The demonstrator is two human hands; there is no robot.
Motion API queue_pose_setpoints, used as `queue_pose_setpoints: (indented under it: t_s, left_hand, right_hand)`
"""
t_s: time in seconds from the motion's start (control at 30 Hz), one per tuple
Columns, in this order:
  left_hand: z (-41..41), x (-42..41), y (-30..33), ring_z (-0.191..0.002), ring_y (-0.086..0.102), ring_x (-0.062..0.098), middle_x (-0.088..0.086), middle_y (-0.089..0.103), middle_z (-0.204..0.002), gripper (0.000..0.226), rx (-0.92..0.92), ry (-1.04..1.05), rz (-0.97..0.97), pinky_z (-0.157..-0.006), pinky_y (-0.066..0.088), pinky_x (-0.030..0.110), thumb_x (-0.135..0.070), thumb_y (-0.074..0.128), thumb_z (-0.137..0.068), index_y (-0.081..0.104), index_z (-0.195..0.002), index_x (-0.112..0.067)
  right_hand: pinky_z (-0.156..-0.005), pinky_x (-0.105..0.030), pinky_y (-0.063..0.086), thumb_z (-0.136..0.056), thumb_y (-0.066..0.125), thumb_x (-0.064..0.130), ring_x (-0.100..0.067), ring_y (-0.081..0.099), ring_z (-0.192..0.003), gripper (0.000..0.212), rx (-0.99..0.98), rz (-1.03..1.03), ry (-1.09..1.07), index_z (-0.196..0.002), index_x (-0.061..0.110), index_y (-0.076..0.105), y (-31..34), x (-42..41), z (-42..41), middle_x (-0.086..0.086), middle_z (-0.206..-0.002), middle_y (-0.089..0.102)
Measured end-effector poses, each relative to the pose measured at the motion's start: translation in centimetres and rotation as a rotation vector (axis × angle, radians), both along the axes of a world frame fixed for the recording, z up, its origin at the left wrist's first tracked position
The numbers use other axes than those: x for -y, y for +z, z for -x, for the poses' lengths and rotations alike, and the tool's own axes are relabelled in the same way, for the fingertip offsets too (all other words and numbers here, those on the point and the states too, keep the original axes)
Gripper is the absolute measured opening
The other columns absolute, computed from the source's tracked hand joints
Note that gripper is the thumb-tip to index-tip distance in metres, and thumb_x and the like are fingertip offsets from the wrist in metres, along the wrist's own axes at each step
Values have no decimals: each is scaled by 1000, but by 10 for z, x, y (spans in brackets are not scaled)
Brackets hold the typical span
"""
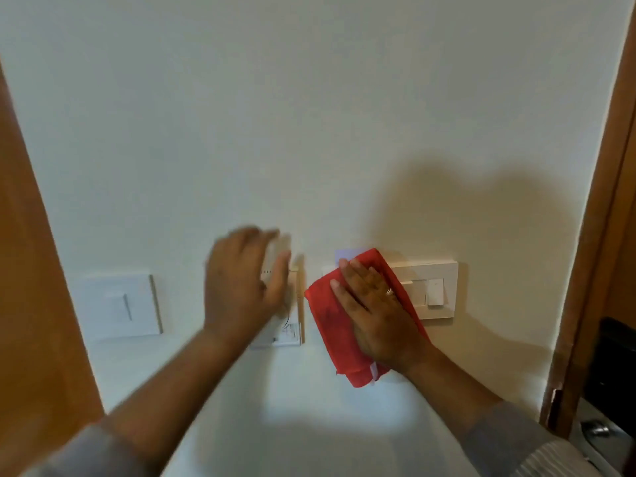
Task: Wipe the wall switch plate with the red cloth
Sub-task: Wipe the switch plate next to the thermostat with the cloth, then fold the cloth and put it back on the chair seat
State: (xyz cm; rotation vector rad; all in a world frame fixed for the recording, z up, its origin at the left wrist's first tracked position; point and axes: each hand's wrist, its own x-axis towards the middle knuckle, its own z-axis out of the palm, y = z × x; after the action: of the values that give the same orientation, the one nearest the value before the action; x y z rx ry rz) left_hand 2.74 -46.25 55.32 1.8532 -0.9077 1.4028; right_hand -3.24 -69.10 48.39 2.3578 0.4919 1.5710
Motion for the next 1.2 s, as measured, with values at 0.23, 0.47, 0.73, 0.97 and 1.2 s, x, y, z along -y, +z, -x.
queue_pose_setpoints:
  t_s: [0.23, 0.47, 0.73, 0.97, 1.2]
  left_hand:
    - [55, 50, -101, -91, 69, 1, -17, 72, -109, 34, -989, -329, 60, -73, 51, 8, -41, 66, -95, 69, -124, -25]
    - [57, 83, -77, -78, 63, 8, -13, 64, -85, 12, -1137, -329, 358, -64, 46, 18, -31, 65, -96, 58, -103, -24]
    - [65, 48, -65, -85, 77, 17, 1, 80, -94, 13, -1280, -649, 430, -68, 60, 27, -12, 64, -95, 72, -102, -19]
    - [69, -26, -74, -100, 76, 22, 3, 79, -110, 23, -1407, -811, 412, -78, 59, 32, -17, 56, -99, 67, -119, -18]
    - [62, -152, -109, -95, 72, 22, 8, 79, -100, 25, -1554, -924, 523, -87, 58, 37, -8, 51, -95, 69, -112, -14]
  right_hand:
    - [-105, -49, 44, -85, 72, 49, -43, 40, -138, 82, 155, -544, -172, -143, -4, 46, 3, -4, 17, -29, -150, 41]
    - [-82, -39, 51, -74, 82, 51, -28, 56, -103, 61, -2, -963, -97, -118, 13, 65, 4, -17, 24, -5, -112, 66]
    - [-64, -9, 39, -98, 60, 37, -3, 53, -73, 19, -123, -1106, 211, -97, 25, 45, 8, -31, 38, 16, -83, 54]
    - [-61, -17, 43, -102, 54, 37, 2, 49, -64, 17, -276, -1305, 354, -88, 31, 46, 1, -93, 57, 8, -78, 53]
    - [-55, -14, 48, -102, 49, 46, 8, 57, -63, 14, -291, -1565, 397, -93, 36, 52, -31, -226, 63, 12, -82, 60]
